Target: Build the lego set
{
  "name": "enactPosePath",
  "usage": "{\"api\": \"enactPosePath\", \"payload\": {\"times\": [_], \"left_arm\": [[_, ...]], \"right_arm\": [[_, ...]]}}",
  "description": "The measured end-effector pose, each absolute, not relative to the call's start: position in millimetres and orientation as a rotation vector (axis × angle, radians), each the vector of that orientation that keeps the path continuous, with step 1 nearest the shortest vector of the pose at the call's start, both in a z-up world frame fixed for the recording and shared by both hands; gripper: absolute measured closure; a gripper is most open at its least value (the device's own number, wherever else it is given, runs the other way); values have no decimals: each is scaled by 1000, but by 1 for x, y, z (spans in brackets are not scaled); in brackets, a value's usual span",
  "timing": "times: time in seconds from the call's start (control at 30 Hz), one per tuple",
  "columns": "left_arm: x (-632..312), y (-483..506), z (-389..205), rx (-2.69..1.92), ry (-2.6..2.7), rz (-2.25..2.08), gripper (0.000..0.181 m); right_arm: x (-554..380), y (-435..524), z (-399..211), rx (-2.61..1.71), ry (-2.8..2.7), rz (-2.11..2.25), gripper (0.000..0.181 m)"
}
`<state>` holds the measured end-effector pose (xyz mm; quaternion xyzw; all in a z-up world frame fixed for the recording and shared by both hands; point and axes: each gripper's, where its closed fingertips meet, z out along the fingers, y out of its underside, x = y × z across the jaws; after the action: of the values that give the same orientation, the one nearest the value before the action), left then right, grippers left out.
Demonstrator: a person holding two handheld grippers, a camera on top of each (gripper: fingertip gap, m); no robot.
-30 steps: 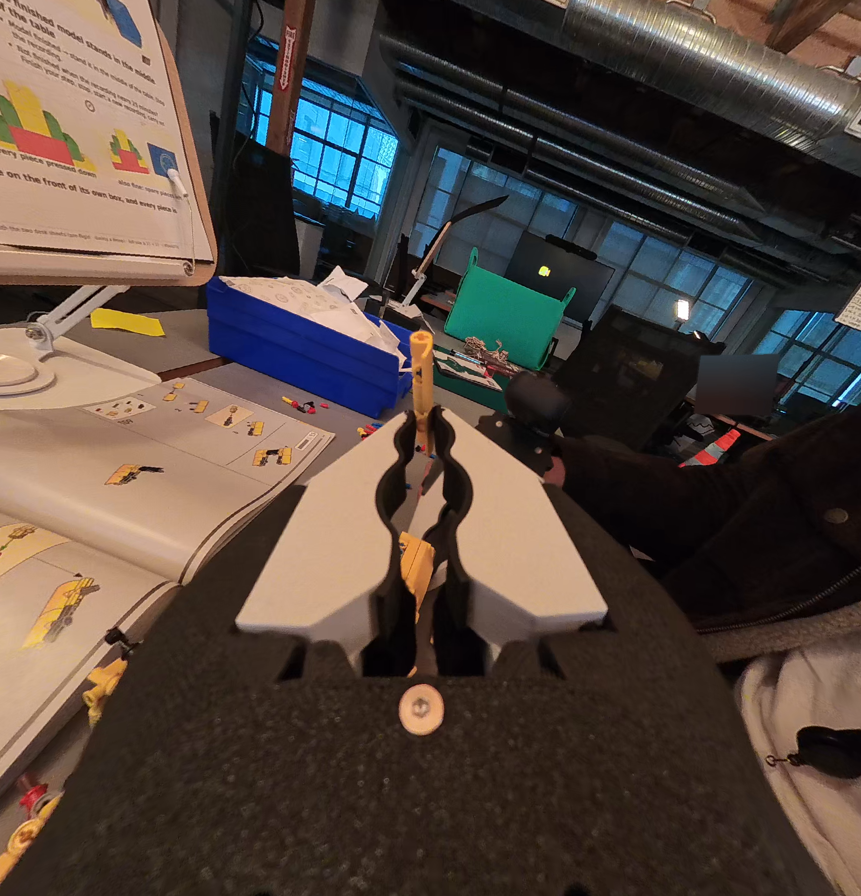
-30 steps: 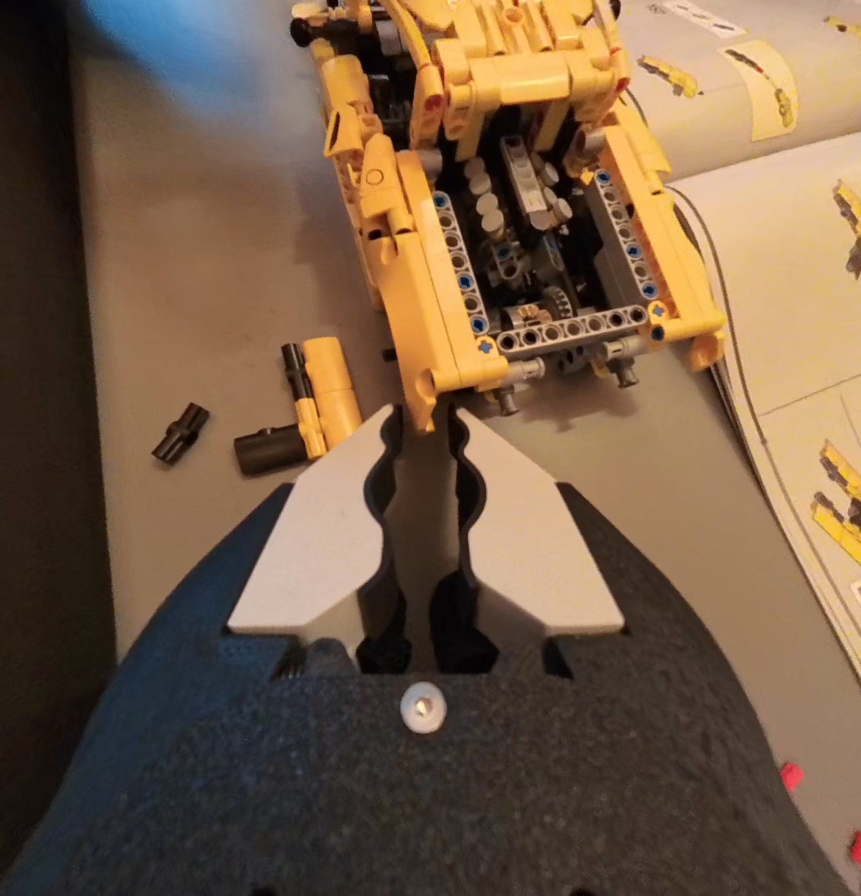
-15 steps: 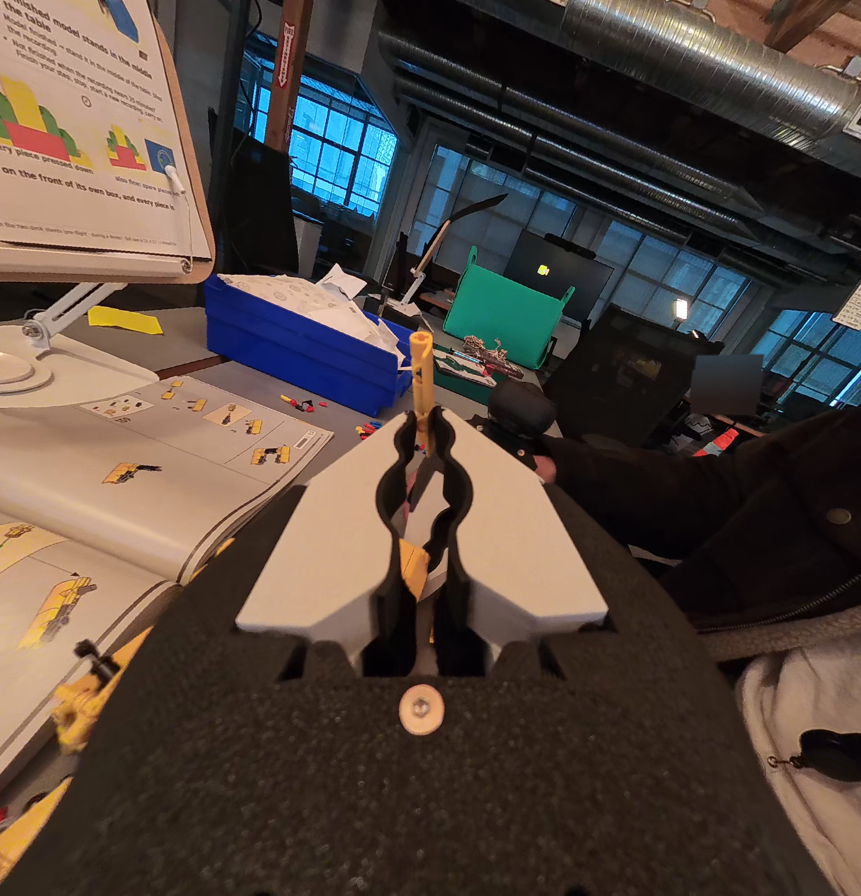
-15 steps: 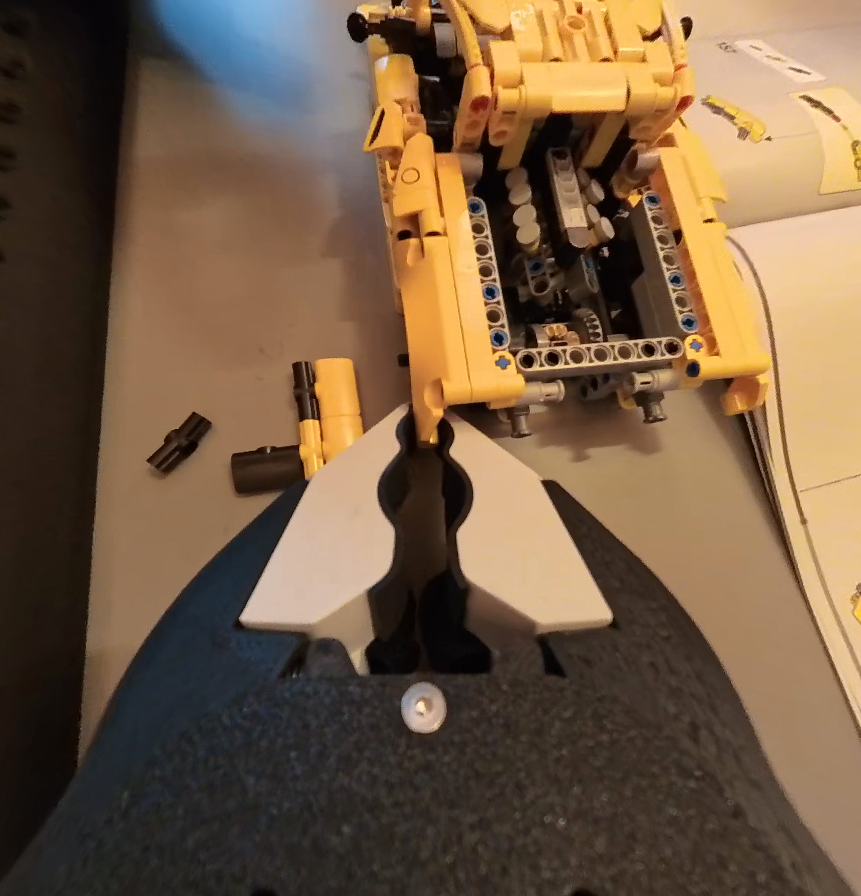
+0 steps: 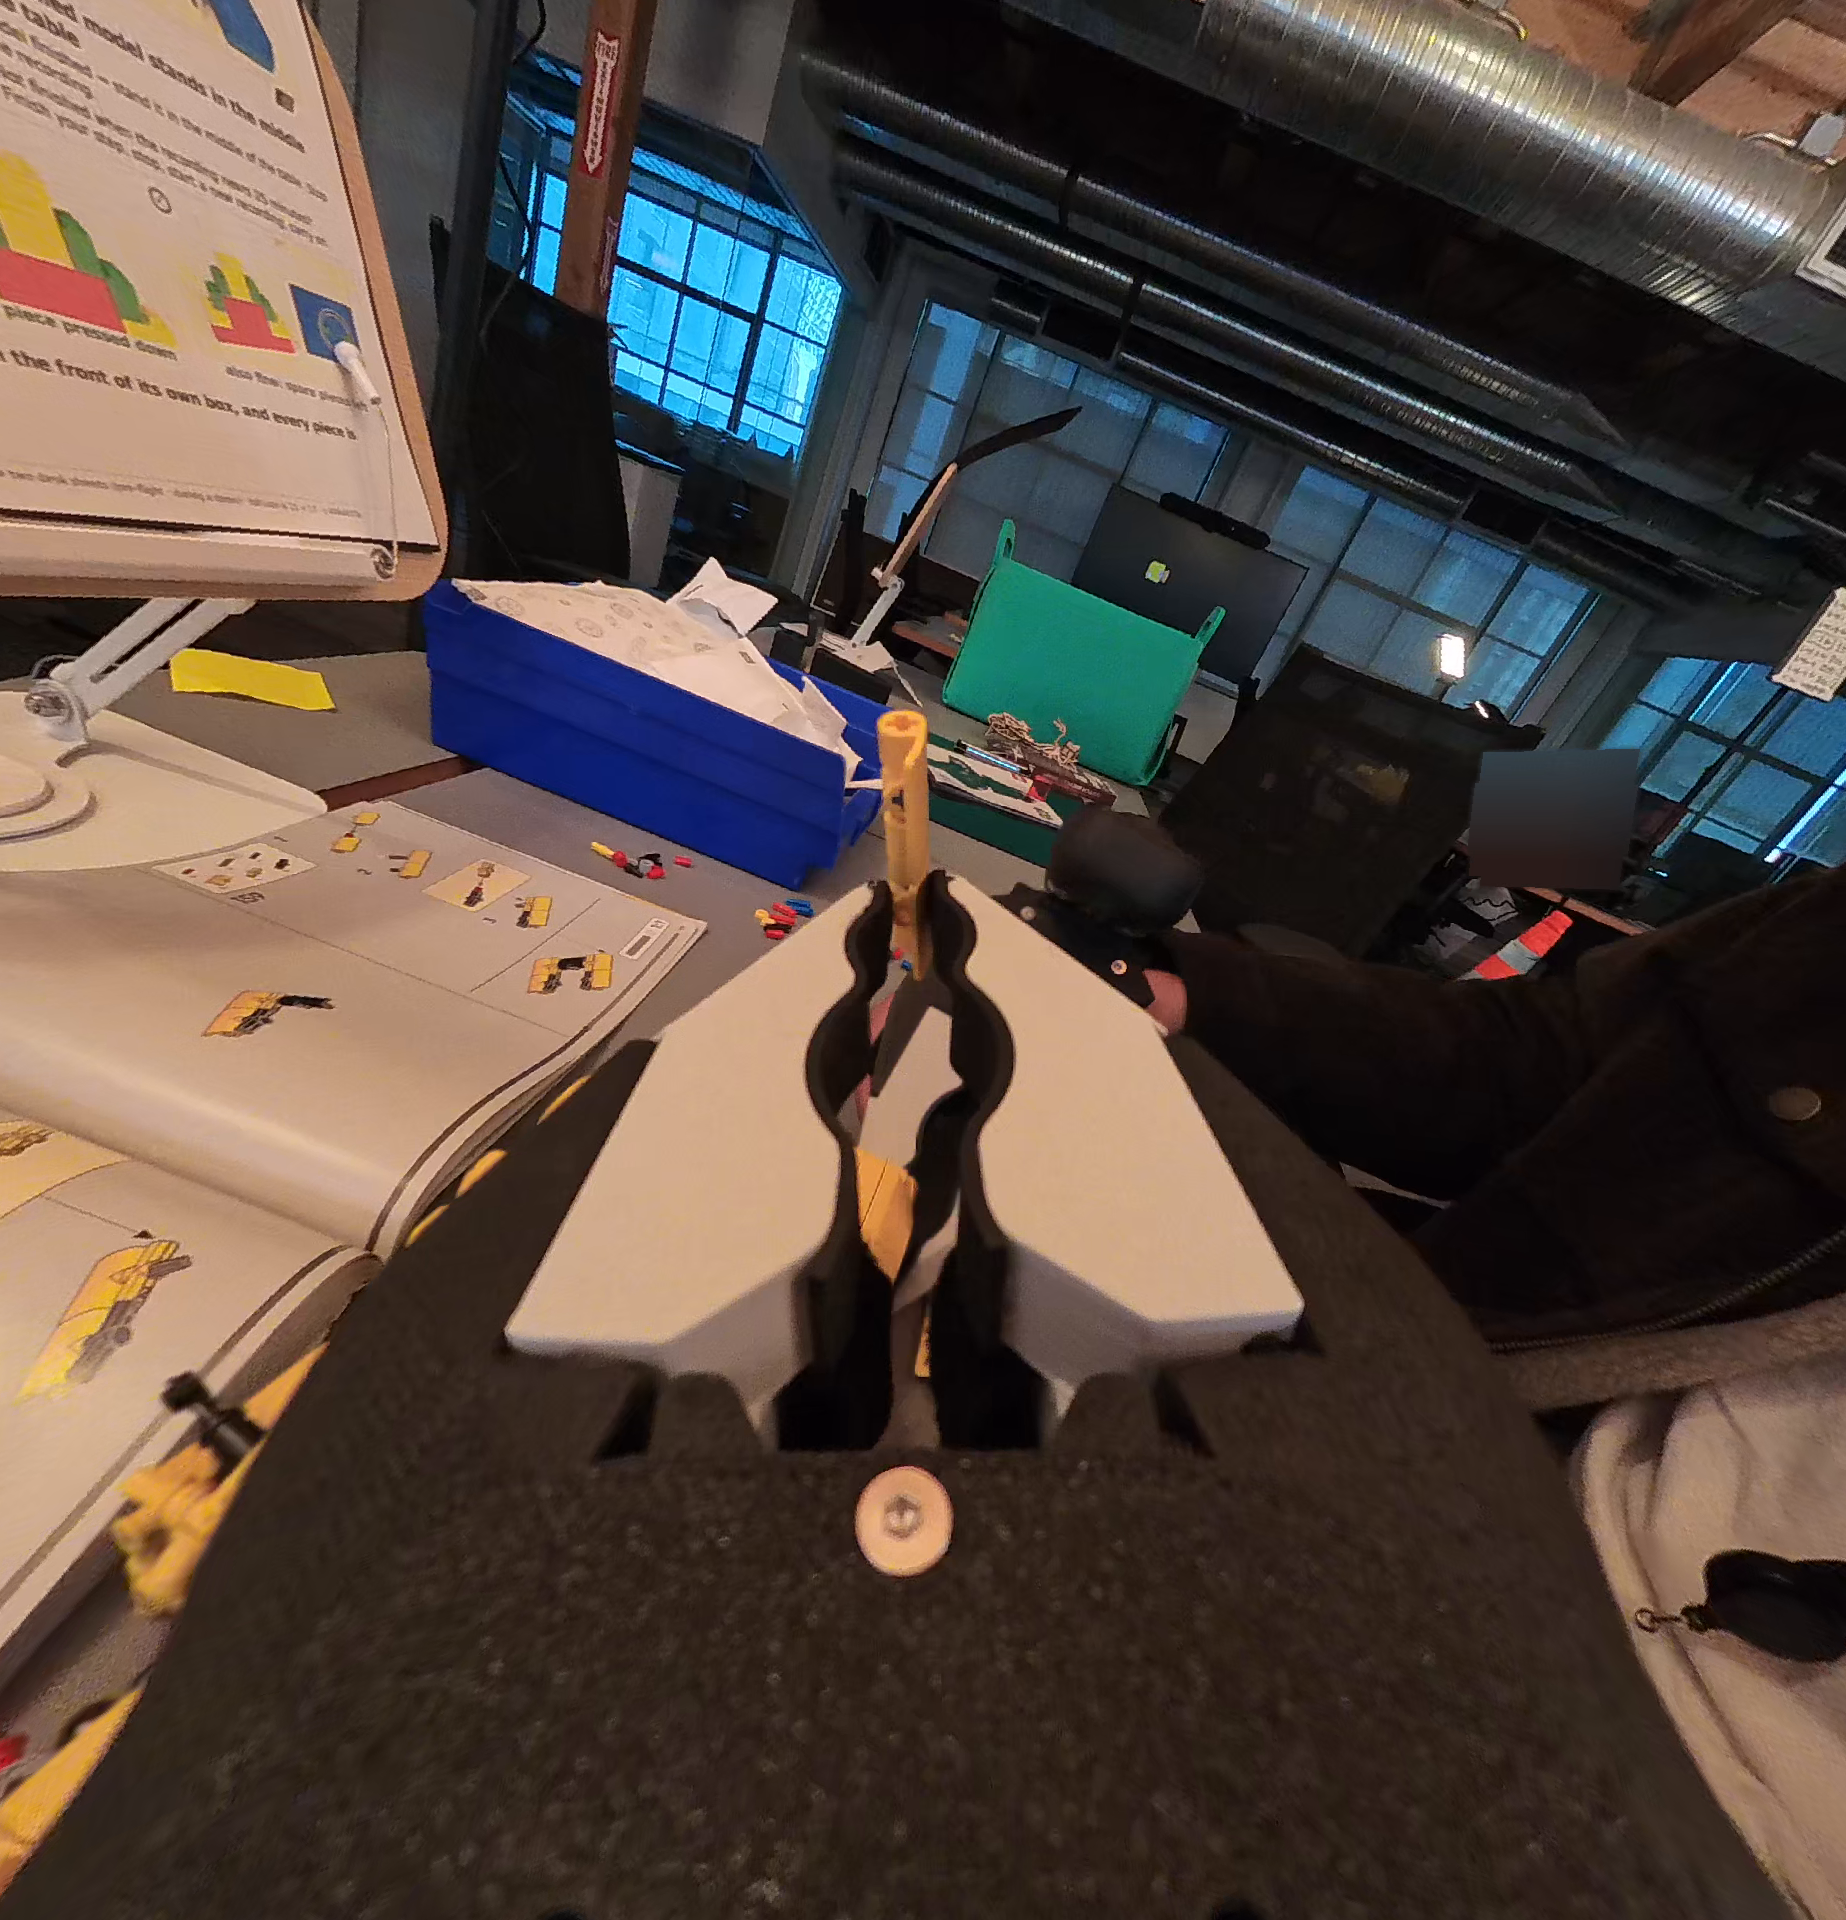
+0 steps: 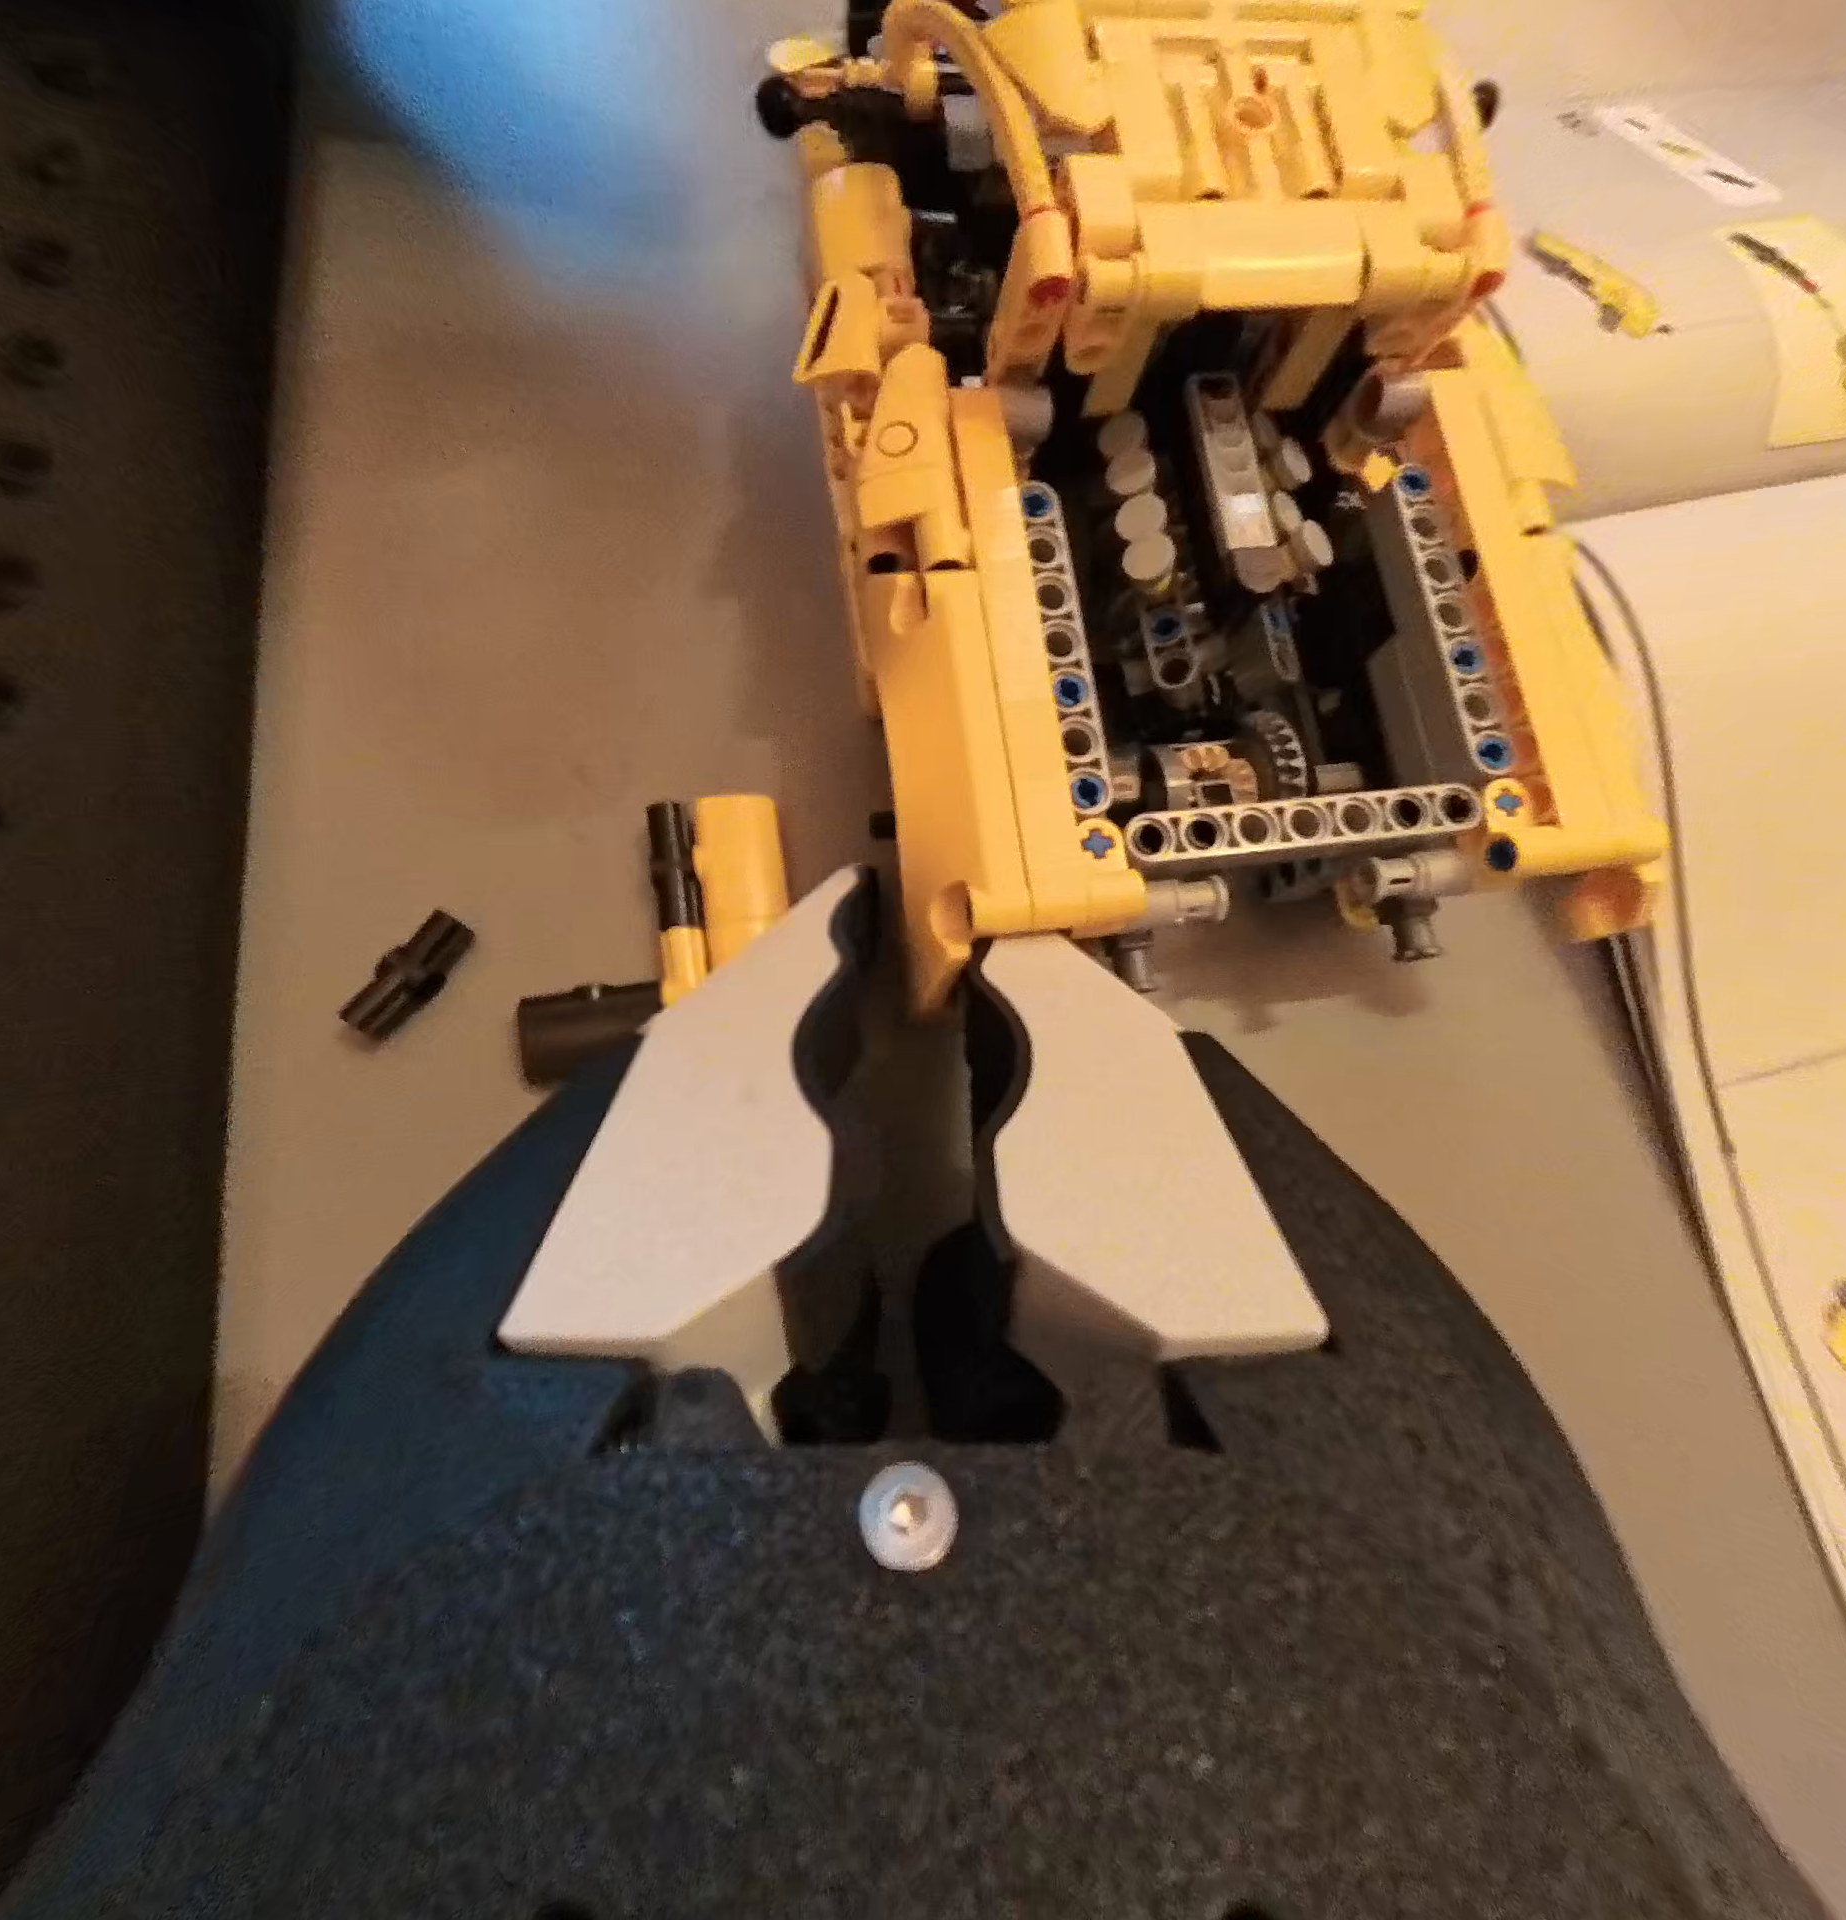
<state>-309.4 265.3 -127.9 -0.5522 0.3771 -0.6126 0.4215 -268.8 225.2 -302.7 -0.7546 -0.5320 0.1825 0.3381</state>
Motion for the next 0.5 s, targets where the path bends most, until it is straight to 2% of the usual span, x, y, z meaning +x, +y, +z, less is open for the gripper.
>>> {"api": "enactPosePath", "payload": {"times": [0.33, 0.4, 0.5], "left_arm": [[-311, 269, -128, -1385, 929, -1529, 175], [-313, 272, -127, -1387, 912, -1528, 175], [-315, 276, -125, -1388, 881, -1537, 175]], "right_arm": [[-251, 223, -301, -2130, -1162, 361, 158], [-241, 218, -287, -2152, -1061, 248, 159], [-264, 205, -259, -2078, -894, 333, 163]]}}
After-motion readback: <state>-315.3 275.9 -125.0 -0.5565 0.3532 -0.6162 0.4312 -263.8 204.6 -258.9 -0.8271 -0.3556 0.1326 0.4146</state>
